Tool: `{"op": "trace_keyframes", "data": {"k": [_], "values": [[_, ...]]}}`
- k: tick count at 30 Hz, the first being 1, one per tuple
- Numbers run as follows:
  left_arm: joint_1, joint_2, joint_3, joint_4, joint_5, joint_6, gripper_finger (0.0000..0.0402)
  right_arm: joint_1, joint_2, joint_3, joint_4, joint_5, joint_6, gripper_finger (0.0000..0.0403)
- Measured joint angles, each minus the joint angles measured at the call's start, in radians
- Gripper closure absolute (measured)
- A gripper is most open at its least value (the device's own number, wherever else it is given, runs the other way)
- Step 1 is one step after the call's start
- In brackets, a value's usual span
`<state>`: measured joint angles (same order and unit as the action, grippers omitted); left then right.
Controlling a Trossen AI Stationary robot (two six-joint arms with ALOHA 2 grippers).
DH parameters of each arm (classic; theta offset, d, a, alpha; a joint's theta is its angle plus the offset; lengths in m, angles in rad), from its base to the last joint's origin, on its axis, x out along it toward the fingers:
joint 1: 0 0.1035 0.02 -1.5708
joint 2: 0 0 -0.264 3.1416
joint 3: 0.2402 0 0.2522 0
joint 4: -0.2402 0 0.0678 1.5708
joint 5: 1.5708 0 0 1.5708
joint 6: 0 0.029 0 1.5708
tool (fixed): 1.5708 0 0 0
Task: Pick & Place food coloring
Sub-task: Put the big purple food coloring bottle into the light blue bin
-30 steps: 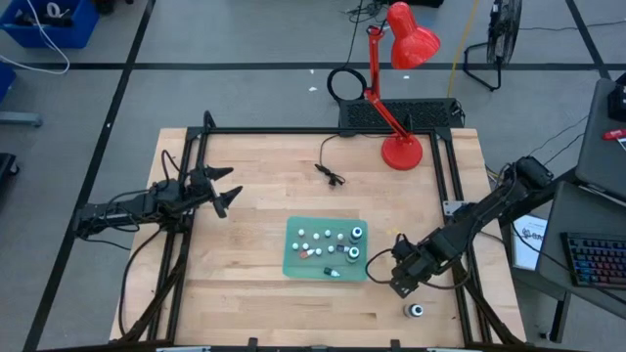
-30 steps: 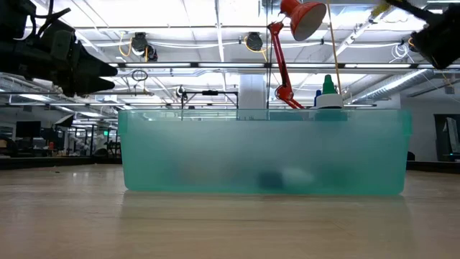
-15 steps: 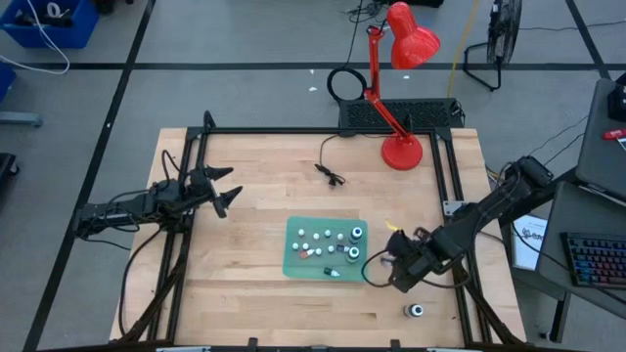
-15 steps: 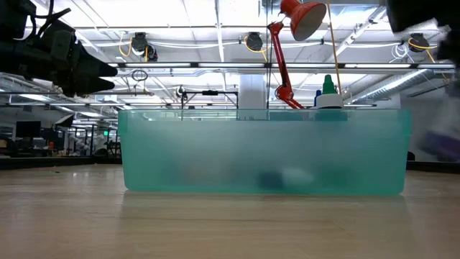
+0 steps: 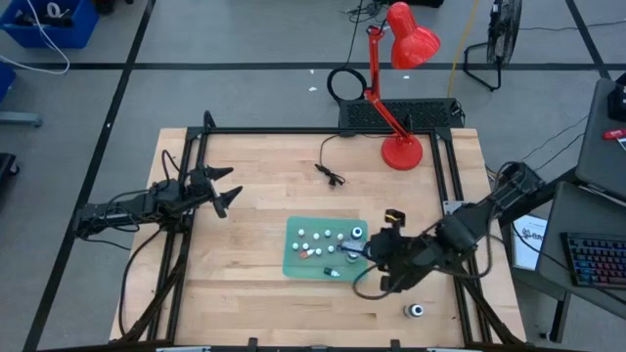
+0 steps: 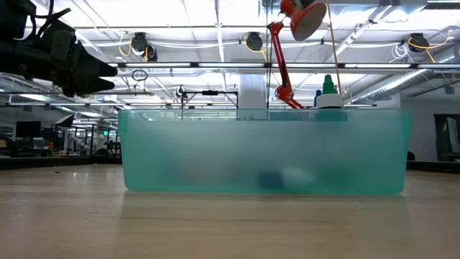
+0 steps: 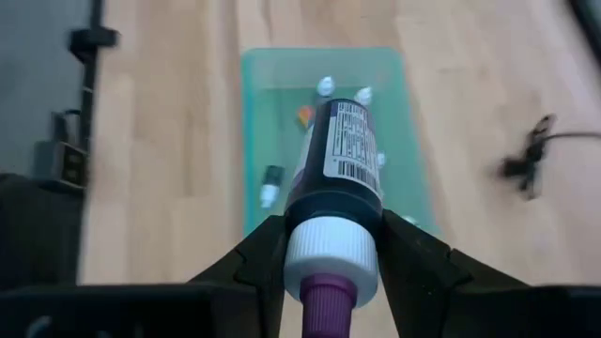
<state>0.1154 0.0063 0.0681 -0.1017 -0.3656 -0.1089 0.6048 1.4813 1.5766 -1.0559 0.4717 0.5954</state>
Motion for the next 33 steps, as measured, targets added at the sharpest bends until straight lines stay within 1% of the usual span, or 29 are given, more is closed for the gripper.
{"op": "trace_keyframes", "data": {"k": [2, 3, 8, 11, 15, 21, 24, 28, 33], "values": [[0.0, 0.0, 0.0, 0.0, 0.0, 0.0, 0.0048, -0.024, 0.06, 0.093, -0.079, -0.011, -0.035, 0.0276], [0.0, 0.0, 0.0, 0.0, 0.0, 0.0, 0.0048, -0.04, 0.096, 0.143, -0.124, -0.034, -0.04, 0.0276], [0.0, 0.0, 0.0, 0.0, 0.0, 0.0, 0.0048, -0.147, 0.272, 0.407, -0.388, -0.255, -0.04, 0.0276], [0.0, 0.0, 0.0, 0.0, 0.0, 0.0, 0.0048, -0.208, 0.346, 0.508, -0.495, -0.359, -0.055, 0.0276], [0.0, 0.0, 0.0, 0.0, 0.0, 0.0, 0.0048, -0.266, 0.403, 0.517, -0.507, -0.463, -0.093, 0.0276], [0.0, 0.0, 0.0, 0.0, 0.0, 0.0, 0.0048, -0.294, 0.498, 0.517, -0.478, -0.572, -0.189, 0.0276], [0.0, 0.0, 0.0, 0.0, 0.0, 0.0, 0.0048, -0.304, 0.539, 0.517, -0.462, -0.609, -0.237, 0.0276], [0.0, 0.0, 0.0, 0.0, 0.0, 0.0, 0.0048, -0.319, 0.593, 0.517, -0.464, -0.626, -0.313, 0.0276], [0.0, 0.0, 0.0, 0.0, 0.0, 0.0, 0.0048, -0.319, 0.655, 0.517, -0.437, -0.573, -0.435, 0.0276]]}}
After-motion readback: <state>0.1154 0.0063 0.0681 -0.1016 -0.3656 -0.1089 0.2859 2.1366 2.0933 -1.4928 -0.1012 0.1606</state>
